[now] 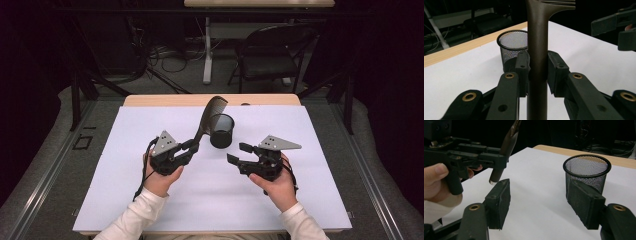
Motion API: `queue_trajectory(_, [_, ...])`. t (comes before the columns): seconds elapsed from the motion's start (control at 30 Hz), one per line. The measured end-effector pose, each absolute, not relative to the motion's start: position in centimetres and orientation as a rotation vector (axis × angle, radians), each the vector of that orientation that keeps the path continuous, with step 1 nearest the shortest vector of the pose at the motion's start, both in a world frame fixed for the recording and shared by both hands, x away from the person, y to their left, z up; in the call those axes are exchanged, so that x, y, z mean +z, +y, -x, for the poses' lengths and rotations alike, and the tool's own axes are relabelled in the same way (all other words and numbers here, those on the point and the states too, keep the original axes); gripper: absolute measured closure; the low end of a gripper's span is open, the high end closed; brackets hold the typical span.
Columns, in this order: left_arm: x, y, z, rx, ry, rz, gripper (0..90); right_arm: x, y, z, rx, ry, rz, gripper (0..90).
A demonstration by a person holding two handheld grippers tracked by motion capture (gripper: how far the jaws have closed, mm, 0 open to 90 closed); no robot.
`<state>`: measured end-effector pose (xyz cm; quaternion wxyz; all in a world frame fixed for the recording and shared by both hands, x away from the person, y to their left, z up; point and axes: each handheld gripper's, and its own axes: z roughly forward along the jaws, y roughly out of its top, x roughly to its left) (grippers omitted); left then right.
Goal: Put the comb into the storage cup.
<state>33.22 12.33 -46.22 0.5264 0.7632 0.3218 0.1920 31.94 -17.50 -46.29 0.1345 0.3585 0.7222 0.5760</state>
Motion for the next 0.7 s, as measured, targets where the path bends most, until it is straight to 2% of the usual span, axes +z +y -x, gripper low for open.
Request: queue_trajectory(0.7, [-46.6, 11.8, -32.9, 0.469, 0.750, -1.844, 72.8, -43.4, -16.1, -33.6, 1.636, 2.170, -1.124, 34.6])
